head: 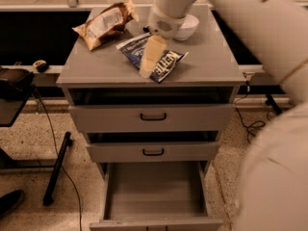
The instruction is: Place blue chip bag into bottom drawer
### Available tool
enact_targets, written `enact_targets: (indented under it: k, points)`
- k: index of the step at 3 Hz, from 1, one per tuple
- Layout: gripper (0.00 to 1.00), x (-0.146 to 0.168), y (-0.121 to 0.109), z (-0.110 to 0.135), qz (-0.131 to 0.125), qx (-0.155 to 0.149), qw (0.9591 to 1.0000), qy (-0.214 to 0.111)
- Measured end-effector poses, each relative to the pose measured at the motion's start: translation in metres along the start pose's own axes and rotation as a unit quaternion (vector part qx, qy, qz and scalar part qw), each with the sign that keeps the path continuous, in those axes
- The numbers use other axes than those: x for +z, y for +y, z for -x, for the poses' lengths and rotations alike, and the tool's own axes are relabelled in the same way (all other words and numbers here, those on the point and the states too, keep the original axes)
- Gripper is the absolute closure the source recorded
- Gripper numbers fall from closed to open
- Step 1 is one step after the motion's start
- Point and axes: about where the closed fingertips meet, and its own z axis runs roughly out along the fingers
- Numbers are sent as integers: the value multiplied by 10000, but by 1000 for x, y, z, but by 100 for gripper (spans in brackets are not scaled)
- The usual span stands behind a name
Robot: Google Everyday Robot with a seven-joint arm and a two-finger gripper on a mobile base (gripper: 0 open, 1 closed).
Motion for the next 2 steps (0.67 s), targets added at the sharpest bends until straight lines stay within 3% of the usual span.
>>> enact_targets:
  k: [1,2]
  points:
    - [0,70,-19,10,282,433,9985,192]
    - [18,111,-35,-1,331,988,9938,377]
